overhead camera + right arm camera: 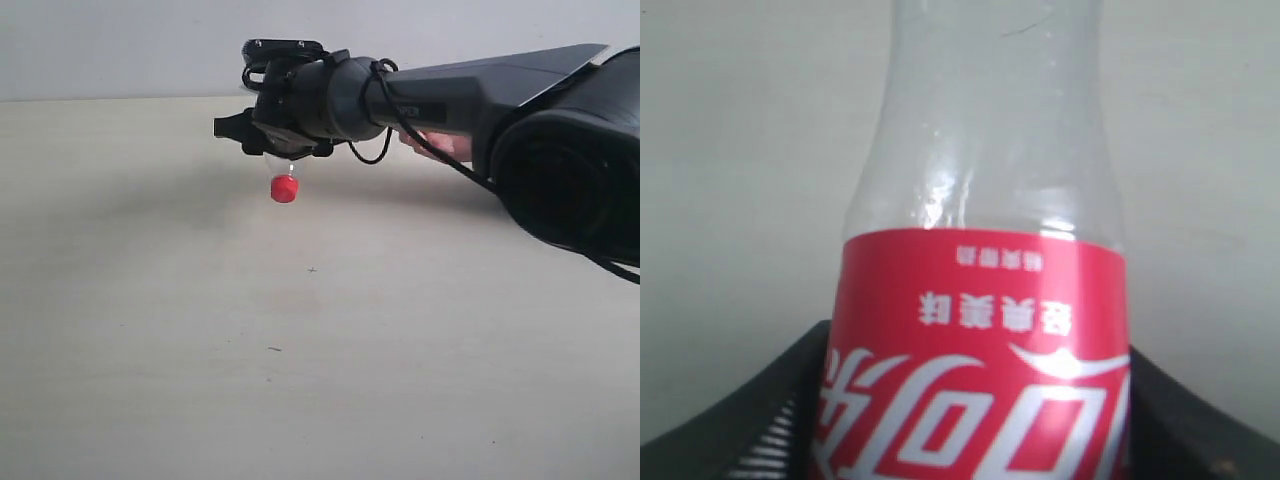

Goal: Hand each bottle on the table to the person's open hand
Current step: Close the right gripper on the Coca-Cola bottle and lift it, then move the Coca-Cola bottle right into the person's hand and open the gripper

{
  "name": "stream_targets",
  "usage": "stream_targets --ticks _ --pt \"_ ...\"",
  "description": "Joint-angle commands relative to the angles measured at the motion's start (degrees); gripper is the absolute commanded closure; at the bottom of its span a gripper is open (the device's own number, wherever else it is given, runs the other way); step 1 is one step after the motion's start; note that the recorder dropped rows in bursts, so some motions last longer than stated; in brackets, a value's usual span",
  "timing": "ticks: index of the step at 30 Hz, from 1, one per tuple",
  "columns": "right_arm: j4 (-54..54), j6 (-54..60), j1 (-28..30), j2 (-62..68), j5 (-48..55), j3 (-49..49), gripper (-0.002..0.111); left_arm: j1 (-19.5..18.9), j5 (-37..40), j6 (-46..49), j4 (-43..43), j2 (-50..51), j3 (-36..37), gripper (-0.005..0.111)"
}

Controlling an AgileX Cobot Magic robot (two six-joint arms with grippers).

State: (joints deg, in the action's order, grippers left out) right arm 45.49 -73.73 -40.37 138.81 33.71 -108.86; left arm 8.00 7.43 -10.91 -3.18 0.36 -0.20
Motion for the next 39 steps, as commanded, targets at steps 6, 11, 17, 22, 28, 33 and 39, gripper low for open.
stream_targets --ticks 6,11,17,22,28,33,39 --pt "-2.05 11.18 -7.68 -9.1 12.4 1.14 0.108 -0.05 -0.32 0.07 0.49 -0.36 0.2 0.107" --pt "-2.22 11.06 -9.63 -21.52 6.44 15.3 0.108 -0.05 -0.32 0.07 0.49 -0.36 0.2 0.107" --pt "-0.97 10.54 -9.63 -45.06 -6.34 38.32 0.108 -0.05 -0.32 0.07 0.49 -0.36 0.2 0.107" --pt "3.02 7.69 -9.63 -59.62 -5.97 49.91 0.108 -0.05 -0.32 0.07 0.49 -0.36 0.2 0.107" --pt "1.43 6.99 -5.79 -70.49 -3.85 58.69 0.108 -0.05 -0.32 0.07 0.49 -0.36 0.2 0.107" --pt "0.59 7.8 -1.79 -73.12 -3.66 62.83 0.108 -0.05 -0.32 0.07 0.49 -0.36 0.2 0.107" --pt "-5.78 14.95 3.96 -71.27 -5.86 64.7 0.108 -0.05 -0.32 0.07 0.49 -0.36 0.2 0.107"
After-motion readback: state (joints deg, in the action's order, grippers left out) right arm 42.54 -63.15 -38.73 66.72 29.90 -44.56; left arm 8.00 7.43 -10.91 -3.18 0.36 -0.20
